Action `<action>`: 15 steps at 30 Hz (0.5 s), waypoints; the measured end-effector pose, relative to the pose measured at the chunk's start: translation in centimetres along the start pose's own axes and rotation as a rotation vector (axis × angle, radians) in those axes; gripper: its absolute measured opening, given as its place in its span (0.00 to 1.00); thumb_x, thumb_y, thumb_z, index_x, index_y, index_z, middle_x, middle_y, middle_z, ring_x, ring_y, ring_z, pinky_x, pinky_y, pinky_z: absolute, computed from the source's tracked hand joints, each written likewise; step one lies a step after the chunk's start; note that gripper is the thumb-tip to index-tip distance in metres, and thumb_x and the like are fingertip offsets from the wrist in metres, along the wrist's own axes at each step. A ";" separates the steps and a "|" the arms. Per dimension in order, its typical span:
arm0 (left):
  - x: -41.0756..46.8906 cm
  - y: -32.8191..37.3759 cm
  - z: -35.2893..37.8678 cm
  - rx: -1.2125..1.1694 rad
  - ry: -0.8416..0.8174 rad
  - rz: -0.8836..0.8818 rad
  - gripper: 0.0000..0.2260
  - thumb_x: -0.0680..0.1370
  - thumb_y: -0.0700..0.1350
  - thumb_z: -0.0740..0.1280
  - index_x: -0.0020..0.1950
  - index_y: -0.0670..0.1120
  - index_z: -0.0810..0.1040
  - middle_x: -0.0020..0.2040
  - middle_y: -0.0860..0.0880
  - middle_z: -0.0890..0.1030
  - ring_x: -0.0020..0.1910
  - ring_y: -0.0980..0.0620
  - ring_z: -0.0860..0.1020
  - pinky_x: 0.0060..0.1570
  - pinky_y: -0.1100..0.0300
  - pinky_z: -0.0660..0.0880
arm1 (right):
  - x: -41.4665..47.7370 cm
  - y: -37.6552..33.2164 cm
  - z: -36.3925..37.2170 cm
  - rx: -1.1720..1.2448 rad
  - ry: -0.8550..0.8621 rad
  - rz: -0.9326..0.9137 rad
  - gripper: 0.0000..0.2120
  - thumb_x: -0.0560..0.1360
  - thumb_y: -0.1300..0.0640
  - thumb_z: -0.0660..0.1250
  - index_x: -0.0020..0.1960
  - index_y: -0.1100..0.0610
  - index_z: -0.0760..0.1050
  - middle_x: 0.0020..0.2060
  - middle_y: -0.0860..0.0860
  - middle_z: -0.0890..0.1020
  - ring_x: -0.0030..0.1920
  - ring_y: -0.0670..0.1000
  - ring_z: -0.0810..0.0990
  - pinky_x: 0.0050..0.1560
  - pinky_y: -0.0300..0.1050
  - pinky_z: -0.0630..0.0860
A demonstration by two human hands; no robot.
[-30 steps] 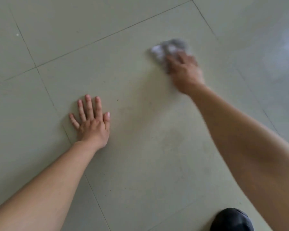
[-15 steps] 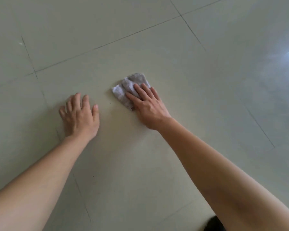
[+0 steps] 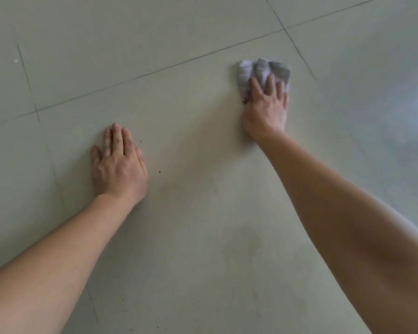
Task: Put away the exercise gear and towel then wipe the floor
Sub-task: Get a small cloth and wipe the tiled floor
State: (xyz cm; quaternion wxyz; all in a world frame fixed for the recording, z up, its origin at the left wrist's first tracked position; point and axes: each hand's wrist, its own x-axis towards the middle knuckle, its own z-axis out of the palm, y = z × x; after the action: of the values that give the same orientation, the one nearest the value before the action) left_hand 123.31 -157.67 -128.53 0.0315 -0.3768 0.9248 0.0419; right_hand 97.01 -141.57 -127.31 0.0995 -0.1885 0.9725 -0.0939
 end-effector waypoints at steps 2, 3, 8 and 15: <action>-0.1 0.0 0.1 -0.009 0.015 0.002 0.23 0.82 0.44 0.53 0.76 0.35 0.62 0.78 0.38 0.60 0.77 0.39 0.59 0.71 0.37 0.58 | -2.2 -6.9 1.9 -0.019 -0.075 -0.333 0.28 0.81 0.51 0.55 0.81 0.43 0.54 0.81 0.54 0.51 0.81 0.59 0.45 0.79 0.55 0.43; -0.2 0.0 0.0 -0.011 0.021 0.005 0.23 0.82 0.44 0.52 0.75 0.35 0.63 0.77 0.37 0.61 0.76 0.38 0.60 0.70 0.36 0.60 | -3.4 -9.6 2.5 -0.036 -0.132 -0.490 0.28 0.82 0.51 0.54 0.81 0.42 0.54 0.81 0.54 0.50 0.81 0.58 0.45 0.79 0.54 0.42; -0.2 -0.1 0.1 -0.028 0.014 0.001 0.25 0.81 0.47 0.50 0.75 0.35 0.64 0.77 0.37 0.62 0.76 0.38 0.61 0.70 0.35 0.60 | -0.5 -9.3 1.7 -0.058 -0.257 -0.888 0.24 0.83 0.50 0.54 0.79 0.42 0.59 0.81 0.51 0.56 0.81 0.55 0.51 0.78 0.54 0.47; -0.1 -0.2 0.2 -0.026 -0.005 -0.001 0.26 0.81 0.48 0.50 0.76 0.36 0.64 0.78 0.39 0.61 0.77 0.40 0.60 0.71 0.35 0.60 | 13.0 6.4 -4.6 0.015 -0.010 0.108 0.25 0.80 0.46 0.53 0.77 0.43 0.62 0.78 0.56 0.59 0.78 0.60 0.55 0.77 0.59 0.56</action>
State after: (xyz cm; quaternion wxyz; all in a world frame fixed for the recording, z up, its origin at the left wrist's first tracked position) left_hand 123.50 -157.72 -128.70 0.0286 -0.3774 0.9240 0.0549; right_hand 81.90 -140.06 -126.36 0.1107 -0.1355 0.9800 -0.0948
